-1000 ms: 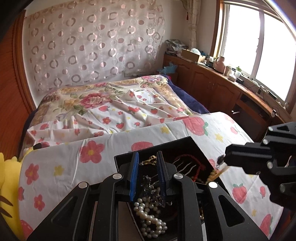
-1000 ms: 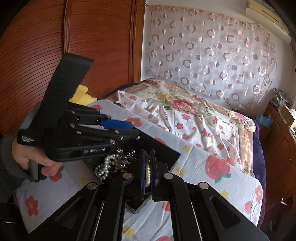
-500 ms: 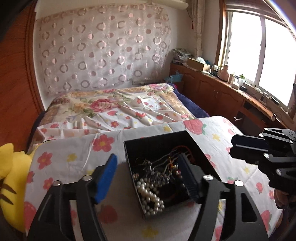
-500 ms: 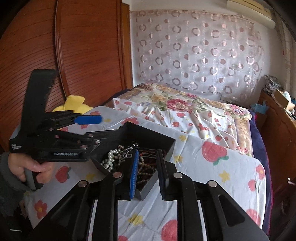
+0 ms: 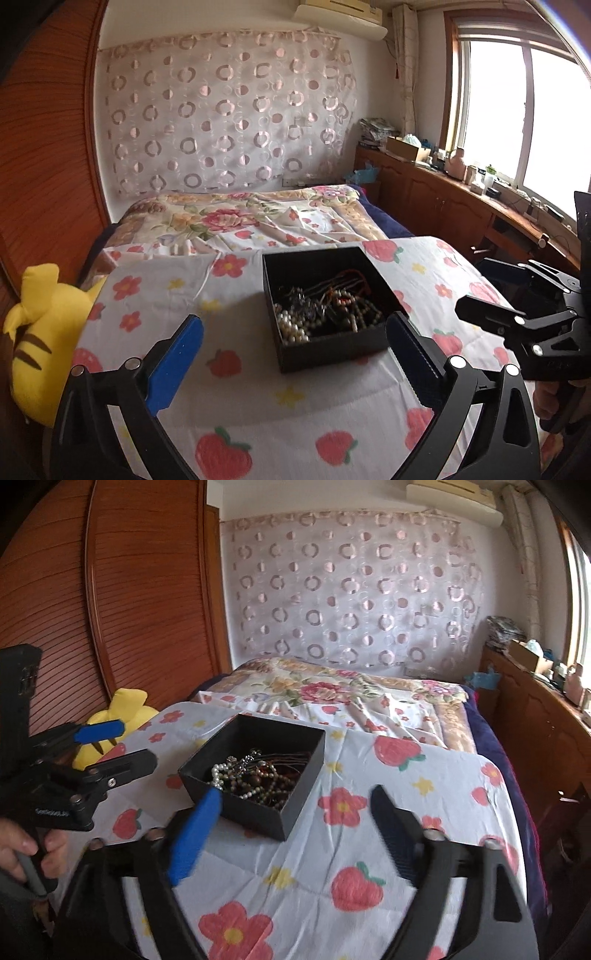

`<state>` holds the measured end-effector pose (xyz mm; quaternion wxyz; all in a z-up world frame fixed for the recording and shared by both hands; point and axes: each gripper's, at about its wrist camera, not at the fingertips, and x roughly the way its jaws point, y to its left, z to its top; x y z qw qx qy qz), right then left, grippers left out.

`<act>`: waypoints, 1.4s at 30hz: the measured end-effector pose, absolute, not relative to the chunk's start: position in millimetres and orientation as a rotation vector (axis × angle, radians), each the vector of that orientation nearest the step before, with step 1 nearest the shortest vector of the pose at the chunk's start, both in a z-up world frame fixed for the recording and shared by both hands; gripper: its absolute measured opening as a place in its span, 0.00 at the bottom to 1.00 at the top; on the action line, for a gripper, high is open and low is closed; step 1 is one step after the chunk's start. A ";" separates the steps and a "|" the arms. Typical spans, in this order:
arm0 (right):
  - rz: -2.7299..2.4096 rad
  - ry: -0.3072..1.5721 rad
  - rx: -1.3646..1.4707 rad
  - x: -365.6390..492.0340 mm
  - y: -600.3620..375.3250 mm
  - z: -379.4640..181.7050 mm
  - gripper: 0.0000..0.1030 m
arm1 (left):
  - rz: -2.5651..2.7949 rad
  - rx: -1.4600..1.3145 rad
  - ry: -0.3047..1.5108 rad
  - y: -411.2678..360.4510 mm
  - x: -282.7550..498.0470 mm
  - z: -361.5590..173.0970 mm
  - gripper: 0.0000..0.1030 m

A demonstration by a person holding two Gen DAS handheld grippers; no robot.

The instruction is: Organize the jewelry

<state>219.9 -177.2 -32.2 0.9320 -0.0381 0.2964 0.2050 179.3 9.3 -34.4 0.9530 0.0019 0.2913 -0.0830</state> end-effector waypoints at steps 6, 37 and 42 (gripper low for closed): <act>0.359 0.590 -0.041 196.8 -182.8 -37.8 0.98 | -0.129 0.004 0.596 8.0 154.8 -38.7 0.93; 0.247 0.428 0.030 85.1 -211.4 0.1 0.98 | -0.037 -0.009 0.472 6.8 41.3 8.3 0.93; 0.250 0.432 0.035 84.9 -212.3 -2.1 0.98 | -0.039 -0.011 0.471 7.4 40.6 7.7 0.93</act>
